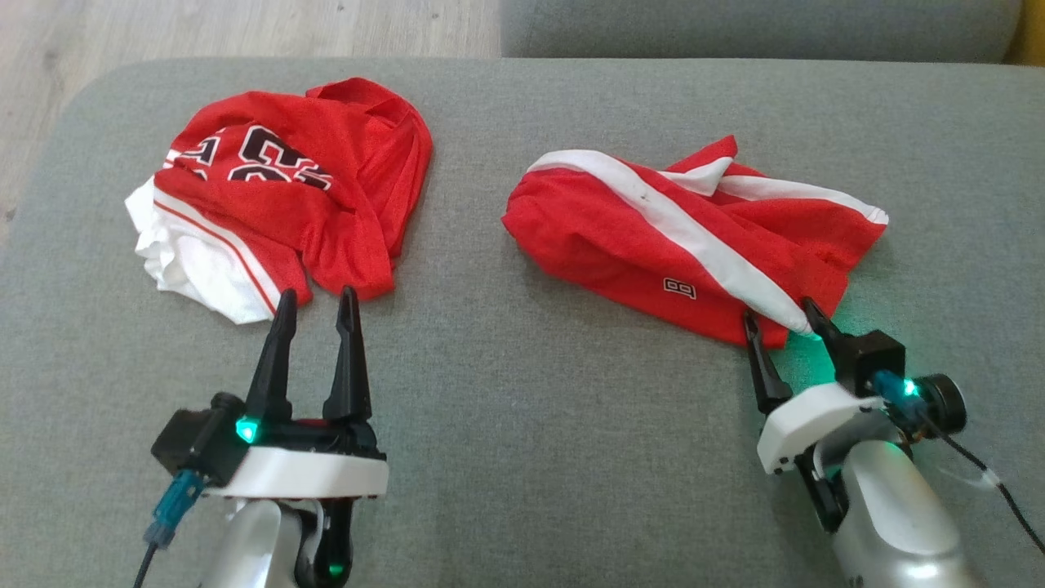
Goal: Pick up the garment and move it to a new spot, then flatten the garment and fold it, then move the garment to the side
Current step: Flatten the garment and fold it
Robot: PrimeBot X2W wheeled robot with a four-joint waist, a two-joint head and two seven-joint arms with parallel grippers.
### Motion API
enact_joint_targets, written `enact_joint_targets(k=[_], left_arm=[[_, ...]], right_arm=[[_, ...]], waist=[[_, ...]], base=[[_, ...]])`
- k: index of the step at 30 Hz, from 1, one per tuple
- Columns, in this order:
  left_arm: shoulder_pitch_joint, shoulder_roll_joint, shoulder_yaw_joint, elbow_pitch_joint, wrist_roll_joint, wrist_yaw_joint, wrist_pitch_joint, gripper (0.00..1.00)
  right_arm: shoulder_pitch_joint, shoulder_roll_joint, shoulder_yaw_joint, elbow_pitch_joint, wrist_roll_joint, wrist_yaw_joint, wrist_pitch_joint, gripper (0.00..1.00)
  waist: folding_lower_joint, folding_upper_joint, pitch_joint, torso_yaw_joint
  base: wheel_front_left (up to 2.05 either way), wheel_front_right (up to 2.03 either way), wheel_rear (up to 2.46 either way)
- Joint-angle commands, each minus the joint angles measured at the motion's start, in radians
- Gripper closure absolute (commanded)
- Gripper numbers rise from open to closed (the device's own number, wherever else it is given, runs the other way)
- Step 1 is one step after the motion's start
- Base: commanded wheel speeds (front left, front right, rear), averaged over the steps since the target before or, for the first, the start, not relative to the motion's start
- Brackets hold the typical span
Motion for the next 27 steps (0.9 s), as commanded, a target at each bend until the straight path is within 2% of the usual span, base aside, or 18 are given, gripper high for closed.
enact_joint_targets(k=[1,5,6,7,8,13,19,27], left_arm=[[-0.044,0.002,0.024,-0.038,-0.006,-0.006,-0.005,0.00],[-0.052,0.002,0.022,-0.040,-0.012,-0.006,-0.005,0.00],[-0.053,0.002,0.021,-0.039,-0.013,-0.006,-0.005,0.00],[-0.055,0.002,0.021,-0.039,-0.014,-0.006,-0.005,0.00],[-0.057,0.002,0.021,-0.038,-0.014,-0.006,-0.005,0.00],[-0.056,0.002,0.028,-0.033,-0.015,-0.006,-0.005,0.00],[-0.041,0.002,0.040,-0.029,-0.019,-0.006,-0.005,0.00],[-0.018,0.001,0.048,-0.030,-0.029,-0.006,-0.005,0.00]], right_arm=[[-0.050,-0.001,0.023,-0.009,-0.008,-0.001,-0.006,0.00],[-0.085,-0.001,0.038,0.051,-0.010,-0.001,-0.006,0.02],[-0.094,-0.001,0.043,0.066,-0.008,-0.001,-0.006,0.38],[-0.102,-0.001,0.047,0.077,-0.007,-0.001,-0.006,0.82],[-0.109,-0.001,0.050,0.081,-0.007,-0.001,-0.006,1.00],[-0.112,-0.001,0.059,0.041,0.015,-0.001,-0.006,1.00],[-0.040,-0.001,0.055,-0.040,0.028,-0.001,-0.006,1.00],[0.099,-0.001,0.003,-0.117,-0.030,-0.001,-0.001,1.00]], waist=[[-0.0001,0.0000,0.005,0.001],[-0.0001,0.0000,0.016,-0.001],[-0.0001,0.0000,0.019,-0.002],[-0.0001,0.0000,0.021,-0.004],[-0.0001,0.0000,0.023,-0.005],[-0.0001,0.0000,0.014,-0.023],[-0.0001,0.0000,-0.034,-0.069],[-0.0001,0.0000,-0.098,-0.148]], base=[[0.00,0.00,0.00],[0.00,0.00,0.00],[0.00,0.00,0.00],[0.00,0.00,0.00],[0.00,0.00,0.00],[0.00,0.00,0.00],[0.00,0.00,0.00],[0.00,0.00,0.00]])
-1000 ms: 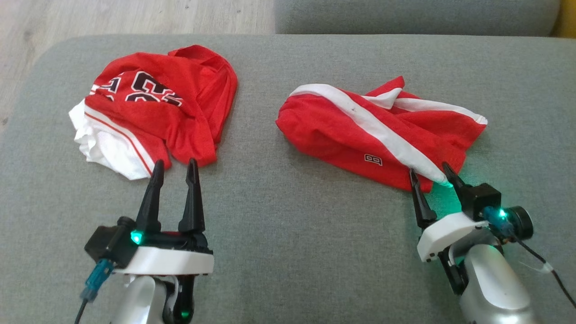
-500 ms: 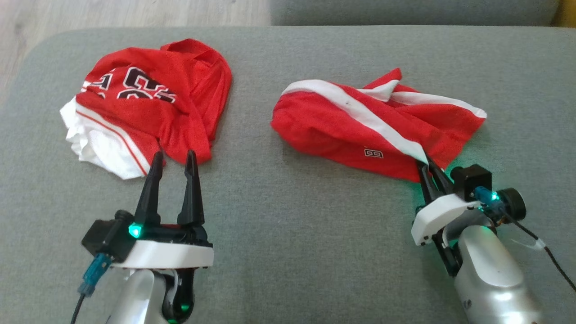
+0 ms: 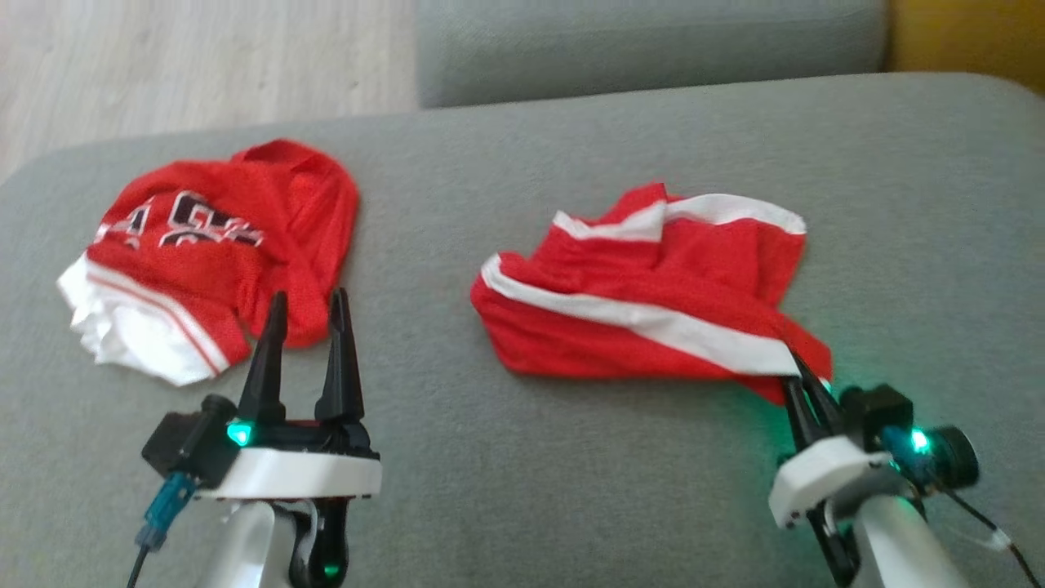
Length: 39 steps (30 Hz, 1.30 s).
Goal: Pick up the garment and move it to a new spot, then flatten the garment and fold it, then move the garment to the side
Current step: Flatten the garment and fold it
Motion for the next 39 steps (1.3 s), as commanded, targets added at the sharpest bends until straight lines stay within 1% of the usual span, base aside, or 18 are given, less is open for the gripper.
enact_joint_targets(k=[1,4,5,6,11,14,18,24,26,29,31,36,39], left_arm=[[-0.015,0.002,0.034,-0.031,-0.010,-0.006,-0.005,0.00],[-0.011,0.002,0.035,-0.029,-0.013,-0.006,-0.005,0.00],[-0.010,0.002,0.035,-0.028,-0.015,-0.006,-0.005,0.00],[-0.008,0.002,0.034,-0.026,-0.017,-0.006,-0.005,0.00],[0.003,0.002,0.024,-0.018,-0.017,-0.006,-0.005,0.00],[0.010,0.002,0.019,-0.014,-0.017,-0.006,-0.005,0.00],[0.009,0.002,0.014,-0.013,-0.016,-0.006,-0.005,0.00],[0.003,0.002,0.007,-0.020,-0.011,-0.006,-0.005,0.00],[0.000,0.002,0.003,-0.022,-0.010,-0.006,-0.005,0.00],[-0.007,0.002,-0.007,-0.022,-0.011,-0.006,-0.005,0.00],[-0.011,0.002,-0.014,-0.021,-0.012,-0.006,-0.005,0.00],[-0.026,0.002,-0.025,-0.014,-0.017,-0.006,-0.005,0.00],[-0.033,0.002,-0.036,-0.009,-0.024,-0.006,-0.005,0.00]], right_arm=[[-0.009,-0.003,0.007,-0.042,-0.016,-0.001,0.004,1.00],[0.013,-0.003,-0.008,-0.053,-0.036,-0.001,0.030,1.00],[0.018,-0.003,-0.008,-0.055,-0.032,-0.001,0.037,0.28],[0.023,-0.003,-0.007,-0.054,-0.015,-0.001,0.047,0.00],[0.030,-0.003,0.023,-0.082,0.040,-0.001,0.040,0.00],[0.036,-0.003,0.061,-0.129,0.115,-0.001,0.019,0.00],[0.051,-0.003,0.135,-0.229,0.199,-0.001,-0.001,0.00],[0.075,-0.003,0.201,-0.410,0.257,-0.001,-0.006,0.00],[0.088,-0.003,0.236,-0.442,0.265,-0.001,-0.006,0.00],[0.075,-0.003,0.279,-0.426,0.272,-0.001,-0.006,0.00],[0.054,-0.003,0.314,-0.391,0.283,-0.001,-0.006,0.00],[-0.054,-0.003,0.412,-0.253,0.317,-0.001,0.012,0.00],[-0.133,-0.003,0.455,-0.155,0.309,-0.001,0.044,0.00]], waist=[[0.0002,0.0000,-0.027,-0.029],[0.0002,0.0000,-0.039,-0.042],[0.0002,0.0000,-0.043,-0.045],[0.0002,0.0000,-0.046,-0.047],[0.0002,0.0000,-0.058,-0.049],[0.0002,0.0000,-0.063,-0.044],[0.0002,0.0000,-0.060,-0.031],[0.0002,0.0000,-0.040,-0.008],[0.0002,0.0000,-0.031,0.005],[0.0002,0.0000,-0.020,0.025],[0.0002,0.0000,-0.012,0.041],[0.0002,0.0000,0.006,0.085],[0.0002,0.0000,0.014,0.114]], base=[[0.00,0.00,0.00],[0.00,0.00,0.00],[0.00,0.00,0.00],[0.00,0.00,0.00],[0.00,0.00,0.00],[0.00,0.00,0.00],[0.00,0.00,0.00],[0.00,0.00,0.00],[0.00,0.00,0.00],[0.00,0.00,0.00],[0.00,0.00,0.00],[0.00,0.00,0.00],[0.00,0.00,0.00]])
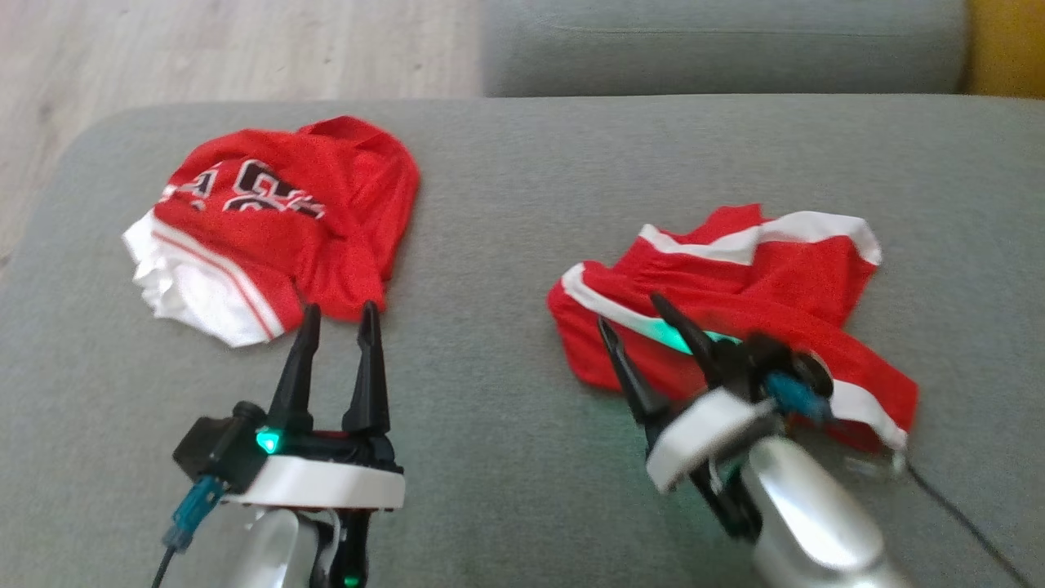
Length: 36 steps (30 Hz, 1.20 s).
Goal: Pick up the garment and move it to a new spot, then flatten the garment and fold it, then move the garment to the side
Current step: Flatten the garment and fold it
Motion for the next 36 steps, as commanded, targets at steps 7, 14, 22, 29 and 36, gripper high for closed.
enact_joint_targets(k=[7,14,22,29,36], left_arm=[[-0.056,0.002,0.000,-0.020,-0.021,-0.006,-0.005,0.00],[-0.062,0.002,-0.009,-0.020,-0.027,-0.006,-0.005,0.00],[-0.064,0.002,0.001,-0.021,-0.025,-0.006,-0.005,0.00],[-0.061,0.002,0.013,-0.020,-0.010,-0.006,-0.005,0.00],[-0.052,0.002,0.033,-0.022,0.004,-0.006,-0.005,0.00]], right_arm=[[-0.179,0.000,0.079,0.186,0.058,-0.001,0.073,0.00],[-0.262,0.000,0.107,0.325,0.099,-0.001,0.095,0.00],[-0.287,0.000,0.210,0.318,0.169,-0.001,0.023,1.00],[-0.259,0.000,0.329,0.259,0.216,-0.001,-0.030,1.00],[-0.216,0.000,0.411,0.222,0.233,-0.001,-0.046,0.19]], waist=[[-0.0001,0.0000,0.023,0.080],[-0.0001,0.0000,0.029,0.110],[-0.0001,0.0000,0.033,0.098],[-0.0001,0.0000,0.022,0.054],[-0.0001,0.0000,0.008,0.004]], base=[[0.00,0.00,0.00],[0.00,0.00,0.00],[0.00,0.00,0.00],[0.00,0.00,0.00],[0.00,0.00,0.00]])
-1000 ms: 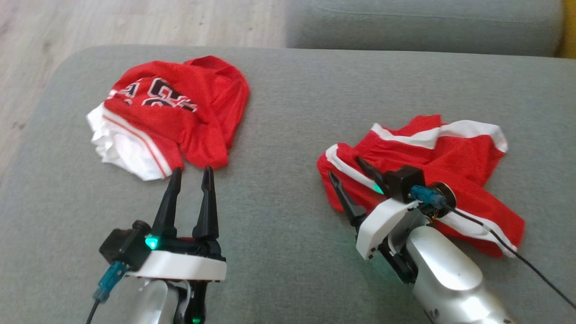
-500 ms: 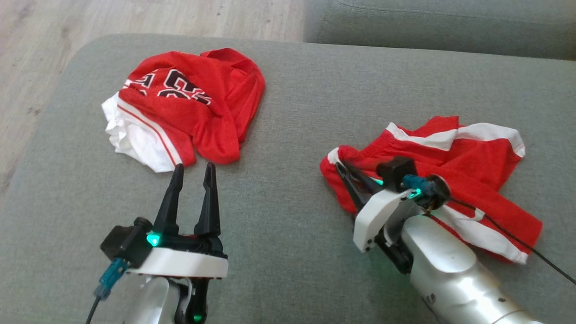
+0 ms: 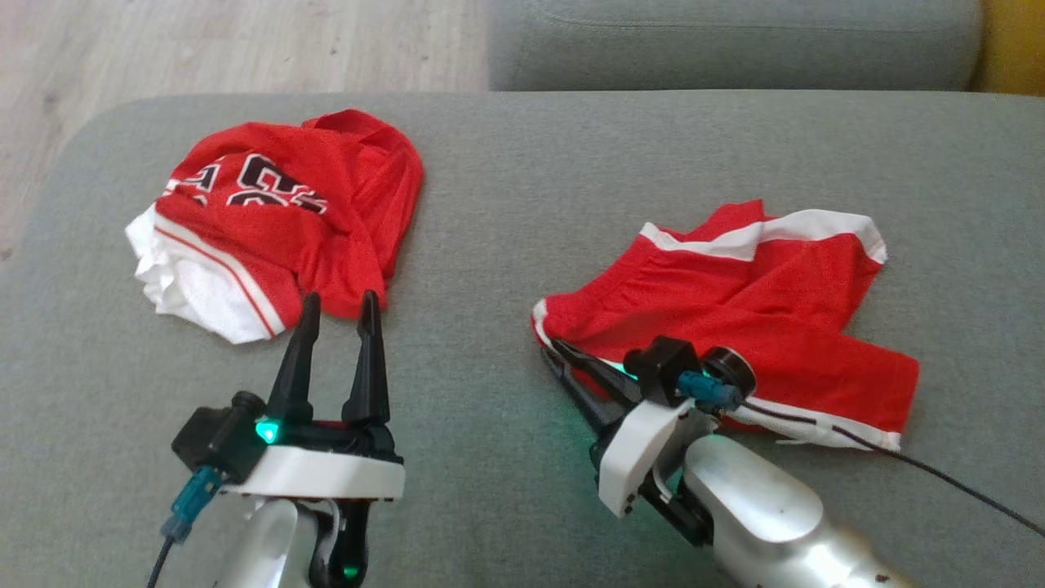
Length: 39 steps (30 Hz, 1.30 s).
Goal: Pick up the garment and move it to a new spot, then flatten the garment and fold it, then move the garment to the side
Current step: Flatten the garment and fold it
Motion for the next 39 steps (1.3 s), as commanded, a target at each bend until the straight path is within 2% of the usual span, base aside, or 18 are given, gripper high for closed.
enact_joint_targets(k=[1,6,10,14,17,21,24,30,33,39], left_arm=[[-0.027,0.002,0.037,-0.028,0.008,-0.006,-0.005,0.00],[-0.021,0.002,0.044,-0.026,0.013,-0.006,-0.005,0.00],[-0.022,0.002,0.049,-0.026,0.018,-0.006,-0.005,0.00],[-0.018,0.002,0.058,-0.029,0.022,-0.006,-0.005,0.00],[-0.017,0.002,0.066,-0.030,0.024,-0.006,-0.005,0.00],[-0.018,0.002,0.067,-0.031,0.022,-0.006,-0.005,0.00],[-0.018,0.002,0.066,-0.032,0.017,-0.006,-0.005,0.00],[-0.022,0.002,0.059,-0.030,0.017,-0.006,-0.005,0.00],[-0.024,0.002,0.058,-0.028,0.019,-0.006,-0.005,0.00],[-0.030,0.002,0.051,-0.025,0.021,-0.006,-0.005,0.00]], right_arm=[[-0.004,0.012,0.007,-0.023,0.009,-0.001,-0.017,0.00],[0.001,0.008,-0.011,-0.016,0.021,-0.001,-0.020,0.00],[0.025,-0.028,-0.078,-0.056,0.023,-0.001,-0.021,0.00],[0.080,-0.081,-0.203,-0.127,0.001,-0.001,-0.021,0.00],[0.139,-0.102,-0.369,-0.204,-0.042,-0.001,-0.021,0.00],[0.258,-0.071,-0.609,-0.295,-0.155,-0.001,-0.021,0.00],[0.340,-0.029,-0.687,-0.315,-0.223,-0.001,-0.021,0.00],[0.412,0.007,-0.792,-0.362,-0.279,-0.001,-0.021,0.00],[0.432,0.011,-0.832,-0.337,-0.314,-0.001,-0.021,0.00],[0.410,0.012,-0.854,-0.240,-0.283,-0.001,-0.021,0.00]], waist=[[0.0000,0.0000,-0.006,-0.014],[0.0000,0.0000,-0.018,-0.051],[0.0000,0.0000,-0.031,-0.077],[0.0000,0.0000,-0.038,-0.105],[0.0000,0.0000,-0.038,-0.129],[0.0000,0.0000,-0.035,-0.154],[0.0000,0.0000,-0.030,-0.172],[0.0000,0.0000,-0.023,-0.191],[0.0000,0.0000,-0.021,-0.198],[0.0000,0.0000,-0.016,-0.199]], base=[[0.00,0.00,0.00],[0.00,0.00,0.00],[0.00,0.00,0.00],[0.00,0.00,0.00],[0.00,0.00,0.00],[0.00,0.00,0.00],[0.00,0.00,0.00],[0.00,0.00,0.00],[0.00,0.00,0.00],[0.00,0.00,0.00]])
